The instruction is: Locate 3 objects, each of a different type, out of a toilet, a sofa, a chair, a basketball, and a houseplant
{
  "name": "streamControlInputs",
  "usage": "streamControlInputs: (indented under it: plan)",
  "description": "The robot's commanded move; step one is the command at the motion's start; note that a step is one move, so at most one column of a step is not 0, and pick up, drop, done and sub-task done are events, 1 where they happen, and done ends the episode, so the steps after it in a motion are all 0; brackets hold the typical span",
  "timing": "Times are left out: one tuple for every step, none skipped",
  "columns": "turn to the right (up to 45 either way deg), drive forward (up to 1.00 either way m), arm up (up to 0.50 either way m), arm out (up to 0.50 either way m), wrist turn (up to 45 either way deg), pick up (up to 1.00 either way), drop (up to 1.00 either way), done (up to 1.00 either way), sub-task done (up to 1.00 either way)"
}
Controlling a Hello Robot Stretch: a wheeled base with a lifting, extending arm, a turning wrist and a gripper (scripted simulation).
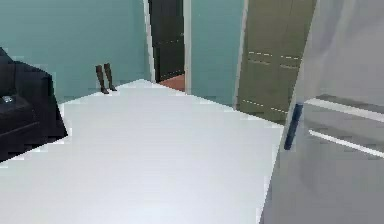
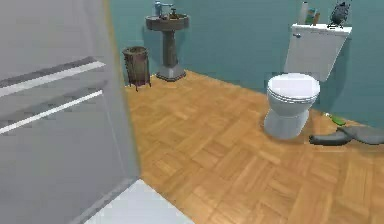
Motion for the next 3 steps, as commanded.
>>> streamControlInputs:
  plan:
    - [-42.0,0.00,0.00,0.00,0.0,0.00,0.00,0.00,0.00]
    - [0.0,0.40,0.00,0.00,0.0,0.00,0.00,0.00,0.00]
    - [-45.0,0.00,0.00,0.00,0.0,0.00,0.00,0.00,0.00]
